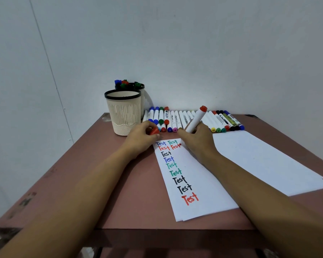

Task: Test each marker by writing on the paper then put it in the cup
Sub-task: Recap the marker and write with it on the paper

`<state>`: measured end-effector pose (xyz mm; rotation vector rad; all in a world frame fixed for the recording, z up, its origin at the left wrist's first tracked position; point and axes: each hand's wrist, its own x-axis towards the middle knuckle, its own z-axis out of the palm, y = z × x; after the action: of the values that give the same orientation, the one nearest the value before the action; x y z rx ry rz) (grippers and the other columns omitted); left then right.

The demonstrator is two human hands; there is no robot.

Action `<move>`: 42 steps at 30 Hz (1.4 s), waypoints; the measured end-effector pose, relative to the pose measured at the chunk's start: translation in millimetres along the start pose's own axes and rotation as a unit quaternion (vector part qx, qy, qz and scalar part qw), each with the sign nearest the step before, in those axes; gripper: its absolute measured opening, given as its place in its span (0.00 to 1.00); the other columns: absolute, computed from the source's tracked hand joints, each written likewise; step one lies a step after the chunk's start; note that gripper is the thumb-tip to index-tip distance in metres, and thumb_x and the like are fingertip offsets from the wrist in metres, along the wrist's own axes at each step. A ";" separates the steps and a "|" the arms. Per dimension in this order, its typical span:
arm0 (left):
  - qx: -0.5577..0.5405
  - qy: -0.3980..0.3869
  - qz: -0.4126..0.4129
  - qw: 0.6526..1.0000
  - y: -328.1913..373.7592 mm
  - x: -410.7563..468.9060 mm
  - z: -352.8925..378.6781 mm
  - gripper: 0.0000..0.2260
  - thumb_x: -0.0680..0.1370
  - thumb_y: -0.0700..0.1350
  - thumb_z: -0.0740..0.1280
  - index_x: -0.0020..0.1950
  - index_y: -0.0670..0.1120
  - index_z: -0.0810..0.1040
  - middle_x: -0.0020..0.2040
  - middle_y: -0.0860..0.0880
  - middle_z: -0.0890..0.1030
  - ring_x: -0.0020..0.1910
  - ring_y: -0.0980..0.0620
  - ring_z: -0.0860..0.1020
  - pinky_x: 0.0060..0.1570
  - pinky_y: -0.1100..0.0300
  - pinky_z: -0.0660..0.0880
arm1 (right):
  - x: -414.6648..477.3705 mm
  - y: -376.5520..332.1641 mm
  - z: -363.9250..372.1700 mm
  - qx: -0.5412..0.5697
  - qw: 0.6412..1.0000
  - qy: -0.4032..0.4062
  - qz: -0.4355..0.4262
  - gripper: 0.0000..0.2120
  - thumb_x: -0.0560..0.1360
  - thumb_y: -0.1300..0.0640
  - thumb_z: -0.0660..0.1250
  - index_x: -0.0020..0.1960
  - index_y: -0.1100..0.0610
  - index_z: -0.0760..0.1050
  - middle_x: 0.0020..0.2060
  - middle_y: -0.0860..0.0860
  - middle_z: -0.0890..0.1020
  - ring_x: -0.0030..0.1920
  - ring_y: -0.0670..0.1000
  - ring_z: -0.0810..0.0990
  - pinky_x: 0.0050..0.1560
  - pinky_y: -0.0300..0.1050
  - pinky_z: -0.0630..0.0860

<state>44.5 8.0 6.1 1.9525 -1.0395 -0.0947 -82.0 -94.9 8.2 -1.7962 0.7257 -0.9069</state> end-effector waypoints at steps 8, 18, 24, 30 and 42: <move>0.036 0.014 0.112 0.993 5.4 -6.1 2.7 0.14 0.76 0.44 0.68 0.62 0.48 0.75 0.54 0.47 0.78 0.49 0.55 0.74 0.43 0.72 0.68 | 5.9 -3.7 -7.9 0.167 0.984 0.006 0.060 0.04 0.74 0.64 0.64 0.40 0.62 0.74 0.28 0.52 0.76 0.29 0.48 0.72 0.32 0.42 0.70; 0.082 0.036 0.180 0.980 9.5 -8.9 8.6 0.15 0.76 0.44 0.68 0.62 0.43 0.75 0.56 0.47 0.79 0.47 0.57 0.72 0.46 0.70 0.65 | 3.8 -14.6 -10.4 0.335 0.940 -0.050 0.047 0.06 0.76 0.68 0.61 0.41 0.63 0.73 0.31 0.56 0.76 0.29 0.48 0.76 0.30 0.38 0.76; 0.076 0.046 0.214 0.973 11.0 -10.1 10.2 0.14 0.76 0.44 0.68 0.61 0.44 0.76 0.52 0.47 0.79 0.45 0.56 0.74 0.44 0.71 0.68 | 2.5 -10.2 -7.8 0.268 0.959 -0.085 0.033 0.06 0.77 0.63 0.64 0.41 0.61 0.75 0.31 0.53 0.77 0.30 0.46 0.76 0.31 0.37 0.74; 0.102 0.049 0.275 0.955 14.9 -15.2 7.7 0.13 0.77 0.43 0.63 0.59 0.39 0.76 0.46 0.44 0.79 0.41 0.54 0.72 0.40 0.71 0.63 | 0.9 -7.1 -9.3 0.225 0.968 -0.096 0.059 0.11 0.74 0.53 0.70 0.36 0.57 0.75 0.27 0.50 0.70 0.27 0.46 0.66 0.31 0.40 0.63; 0.086 0.040 0.254 0.962 20.4 -20.5 15.2 0.12 0.79 0.42 0.60 0.55 0.35 0.76 0.43 0.41 0.79 0.38 0.52 0.71 0.36 0.71 0.65 | -4.5 -8.7 -8.3 0.320 0.929 -0.151 0.105 0.09 0.77 0.58 0.66 0.38 0.58 0.74 0.28 0.51 0.71 0.25 0.43 0.69 0.27 0.32 0.68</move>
<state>11.9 7.0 5.6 1.7609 -1.4999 0.3682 -90.6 -92.3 17.2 -1.2064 0.3525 -0.6067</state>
